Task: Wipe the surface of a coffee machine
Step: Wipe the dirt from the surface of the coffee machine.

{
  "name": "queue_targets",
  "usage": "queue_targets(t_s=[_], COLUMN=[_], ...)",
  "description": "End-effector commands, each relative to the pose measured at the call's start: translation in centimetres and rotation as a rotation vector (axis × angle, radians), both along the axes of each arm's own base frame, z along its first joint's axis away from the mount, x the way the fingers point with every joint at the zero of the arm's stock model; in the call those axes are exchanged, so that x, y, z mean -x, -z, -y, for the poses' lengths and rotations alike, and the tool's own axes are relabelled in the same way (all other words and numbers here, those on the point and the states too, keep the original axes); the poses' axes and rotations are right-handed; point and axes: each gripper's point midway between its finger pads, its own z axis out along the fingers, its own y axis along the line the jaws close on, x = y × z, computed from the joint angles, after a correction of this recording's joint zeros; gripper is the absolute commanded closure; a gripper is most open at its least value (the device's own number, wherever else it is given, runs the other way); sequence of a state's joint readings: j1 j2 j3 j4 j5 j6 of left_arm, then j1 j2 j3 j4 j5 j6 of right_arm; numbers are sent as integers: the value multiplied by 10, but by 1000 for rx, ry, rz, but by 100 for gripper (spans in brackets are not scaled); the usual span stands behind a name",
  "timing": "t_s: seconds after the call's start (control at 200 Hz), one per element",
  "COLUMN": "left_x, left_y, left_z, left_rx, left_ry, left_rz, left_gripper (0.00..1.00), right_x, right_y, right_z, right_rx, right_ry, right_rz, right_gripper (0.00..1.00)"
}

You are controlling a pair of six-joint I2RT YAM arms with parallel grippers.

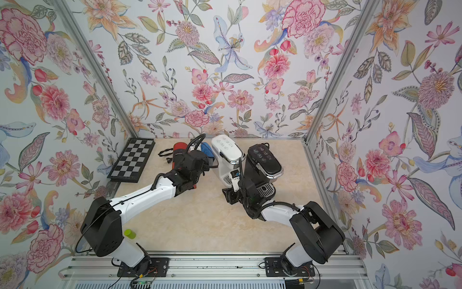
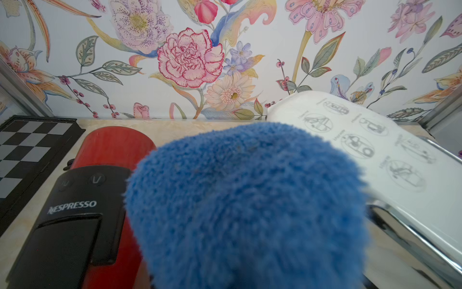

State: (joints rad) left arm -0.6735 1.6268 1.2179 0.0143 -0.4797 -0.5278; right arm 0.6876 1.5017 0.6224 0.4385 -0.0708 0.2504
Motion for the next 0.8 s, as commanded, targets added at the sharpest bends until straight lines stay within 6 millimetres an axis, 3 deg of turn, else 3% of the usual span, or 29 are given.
queue_targets(t_s=[0.0, 0.15, 0.49, 0.625, 0.796], left_x=[-18, -24, -21, -11, -3], left_y=[27, 72, 152, 169, 169], left_z=[-35, -60, -66, -75, -91], left_rx=[-52, -155, -222, -234, -255], left_ry=[-115, -192, -190, -201, -234], left_rz=[-82, -175, -359, -396, -403], left_gripper=[100, 100, 100, 100, 100], right_x=[0, 0, -1, -1, -2], right_y=[-10, -11, -9, -8, -7], right_z=[-1, 0, 0, 0, -1], right_rx=[-24, -23, -20, -20, -23], right_ry=[-2, 1, 2, 2, 0], right_rz=[11, 15, 10, 9, 5], right_gripper=[40, 40, 40, 40, 40])
